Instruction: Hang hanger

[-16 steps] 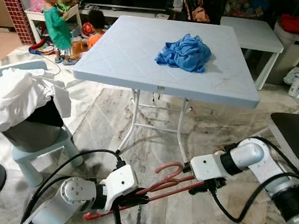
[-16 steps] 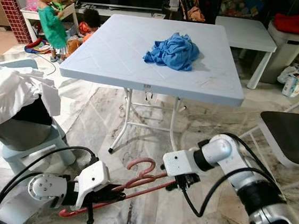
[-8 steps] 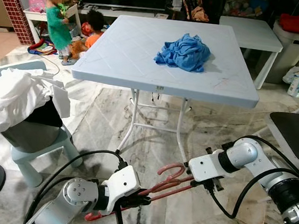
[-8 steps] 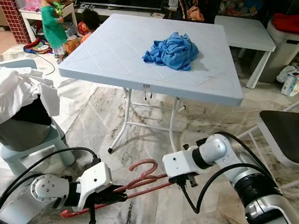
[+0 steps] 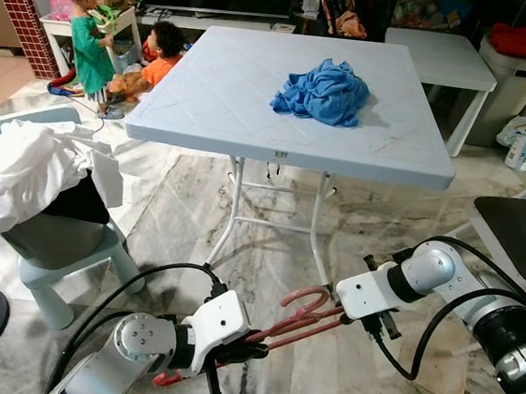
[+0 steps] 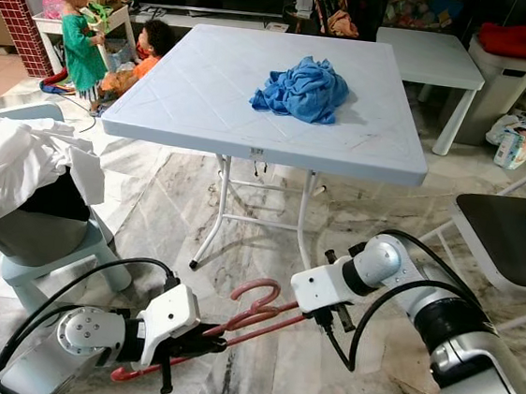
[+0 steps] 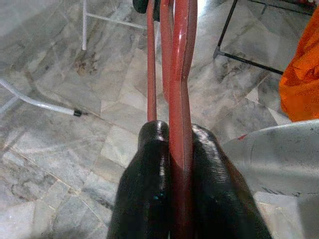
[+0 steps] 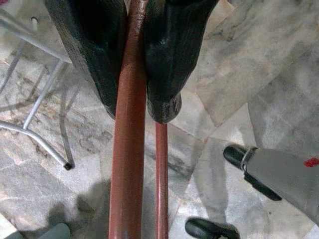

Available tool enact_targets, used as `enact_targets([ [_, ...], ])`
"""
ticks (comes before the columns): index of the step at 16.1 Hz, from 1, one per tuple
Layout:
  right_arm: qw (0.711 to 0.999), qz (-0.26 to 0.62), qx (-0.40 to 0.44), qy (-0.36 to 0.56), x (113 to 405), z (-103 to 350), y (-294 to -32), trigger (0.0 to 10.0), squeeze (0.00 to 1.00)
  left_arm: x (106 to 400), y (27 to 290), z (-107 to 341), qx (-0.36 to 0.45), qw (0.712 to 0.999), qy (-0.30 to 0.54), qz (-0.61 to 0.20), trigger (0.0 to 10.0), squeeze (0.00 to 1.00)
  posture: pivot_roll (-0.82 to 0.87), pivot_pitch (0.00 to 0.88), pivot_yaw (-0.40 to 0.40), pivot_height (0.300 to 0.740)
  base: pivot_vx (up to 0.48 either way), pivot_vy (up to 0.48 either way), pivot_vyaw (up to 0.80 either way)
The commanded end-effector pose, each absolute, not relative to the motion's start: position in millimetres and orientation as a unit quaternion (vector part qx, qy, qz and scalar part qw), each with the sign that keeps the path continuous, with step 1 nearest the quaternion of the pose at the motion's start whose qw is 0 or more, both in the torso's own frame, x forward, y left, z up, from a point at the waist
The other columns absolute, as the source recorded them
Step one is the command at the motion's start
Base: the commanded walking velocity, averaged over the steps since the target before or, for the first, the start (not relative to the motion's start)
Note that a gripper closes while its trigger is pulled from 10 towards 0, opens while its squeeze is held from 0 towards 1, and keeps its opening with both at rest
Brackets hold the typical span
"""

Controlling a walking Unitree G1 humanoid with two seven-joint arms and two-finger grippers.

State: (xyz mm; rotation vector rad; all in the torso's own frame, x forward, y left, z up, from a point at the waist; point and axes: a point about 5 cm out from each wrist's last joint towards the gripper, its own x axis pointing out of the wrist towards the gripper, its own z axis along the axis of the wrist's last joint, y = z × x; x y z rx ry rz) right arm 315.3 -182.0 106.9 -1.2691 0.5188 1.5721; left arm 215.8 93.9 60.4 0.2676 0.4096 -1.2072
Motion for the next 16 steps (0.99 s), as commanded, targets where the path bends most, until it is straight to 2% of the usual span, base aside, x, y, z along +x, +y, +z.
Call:
enact_targets([
  [1, 0.512, 0.629, -0.545, 0.213, 323, 113, -187, 0.0, 0.00, 227, 103, 62, 0.163, 0.812, 0.167, -0.535, 10.0, 1.00, -0.10, 0.000, 0.020, 0.740, 0.000, 0.000, 0.00],
  [7, 0.549, 0.561, -0.578, 0.223, 333, 106, -198, 0.0, 0.00, 239, 110, 69, 0.243, 0.829, 0.110, -0.492, 10.0, 1.00, -0.09, 0.000, 0.016, 0.740, 0.000, 0.000, 0.00],
  [9, 0.587, 0.519, -0.578, 0.227, 340, 104, -201, 0.0, 0.00, 243, 118, 71, 0.257, 0.841, 0.095, -0.467, 10.0, 1.00, -0.09, 0.000, 0.018, 0.740, 0.000, 0.000, 0.00],
  [12, 0.648, 0.479, -0.541, 0.239, 341, 97, -205, 0.0, 0.00, 246, 123, 79, 0.236, 0.881, 0.052, -0.407, 10.0, 1.00, -0.08, 0.000, 0.017, 0.740, 0.000, 0.000, 0.00],
  [14, 0.707, 0.451, -0.485, 0.249, 340, 89, -205, 0.0, 0.00, 246, 127, 84, 0.226, 0.914, 0.017, -0.336, 10.0, 1.00, -0.08, 0.000, 0.017, 0.740, 0.000, 0.000, 0.00],
  [15, 0.757, 0.430, -0.420, 0.255, 340, 85, -203, 0.0, 0.00, 248, 131, 88, 0.207, 0.938, -0.002, -0.278, 10.0, 1.00, -0.08, 0.000, 0.016, 0.740, 0.000, 0.000, 0.00],
  [16, 0.794, 0.416, -0.358, 0.260, 339, 82, -200, 0.0, 0.00, 248, 134, 91, 0.182, 0.955, -0.013, -0.236, 10.0, 1.00, -0.07, 0.000, 0.016, 0.740, 0.000, 0.000, 0.00],
])
